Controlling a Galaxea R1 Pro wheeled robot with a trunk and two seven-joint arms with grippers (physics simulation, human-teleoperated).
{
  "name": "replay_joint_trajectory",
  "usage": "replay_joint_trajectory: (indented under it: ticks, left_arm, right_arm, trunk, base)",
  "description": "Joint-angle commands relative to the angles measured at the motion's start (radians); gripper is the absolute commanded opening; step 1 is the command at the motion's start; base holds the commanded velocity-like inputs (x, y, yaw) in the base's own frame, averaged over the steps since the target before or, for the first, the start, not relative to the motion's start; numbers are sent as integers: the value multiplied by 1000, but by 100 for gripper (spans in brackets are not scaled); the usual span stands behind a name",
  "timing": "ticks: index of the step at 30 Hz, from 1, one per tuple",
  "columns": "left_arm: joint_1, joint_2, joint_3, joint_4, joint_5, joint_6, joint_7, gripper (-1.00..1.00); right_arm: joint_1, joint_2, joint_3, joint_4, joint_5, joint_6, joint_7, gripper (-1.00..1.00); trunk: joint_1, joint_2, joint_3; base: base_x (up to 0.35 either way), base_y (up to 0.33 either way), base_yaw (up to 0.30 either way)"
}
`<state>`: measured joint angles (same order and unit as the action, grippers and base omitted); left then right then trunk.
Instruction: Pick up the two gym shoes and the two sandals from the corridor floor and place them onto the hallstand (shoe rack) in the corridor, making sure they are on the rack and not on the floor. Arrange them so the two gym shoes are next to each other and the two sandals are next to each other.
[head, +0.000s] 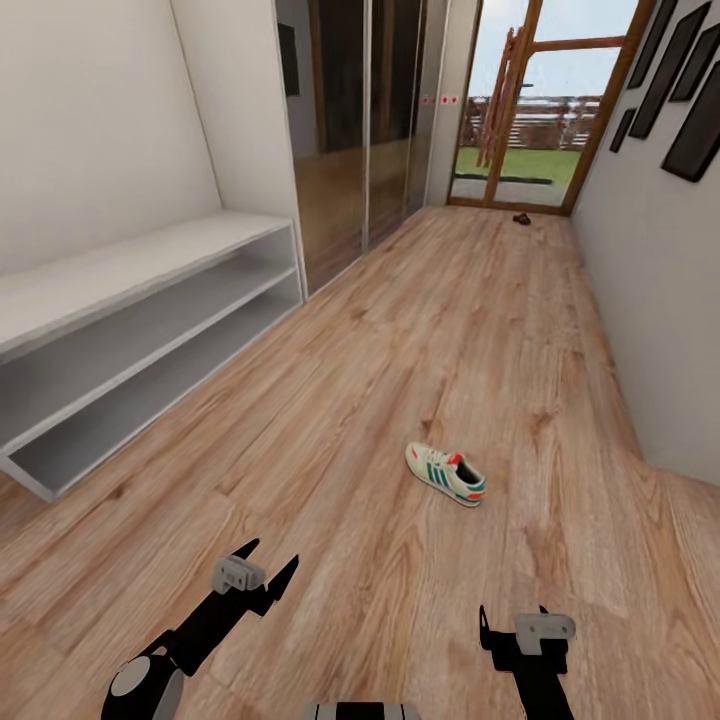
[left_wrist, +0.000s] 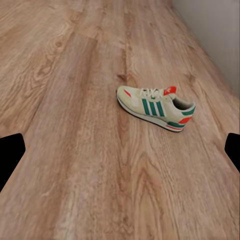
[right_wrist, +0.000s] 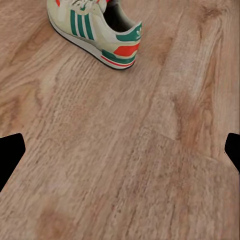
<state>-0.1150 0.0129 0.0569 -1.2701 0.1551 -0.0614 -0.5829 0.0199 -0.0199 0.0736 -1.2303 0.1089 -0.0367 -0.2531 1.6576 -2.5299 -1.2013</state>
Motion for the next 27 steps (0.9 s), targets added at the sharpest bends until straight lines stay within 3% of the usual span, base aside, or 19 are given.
replay_joint_trajectory:
  ticks: [1,27]
  left_arm:
    - [0,0,0,0,0,0,0,100]
    - [0,-7,0,3,0,0,0,100]
  right_arm:
    - [0,0,0,0,0,0,0,100]
    - [0,0,0,0,1,1,-1,100]
  trunk:
    - [0,0,0]
    - [0,0,0]
  base:
    - [225,-275,161]
    - [200,-294,252]
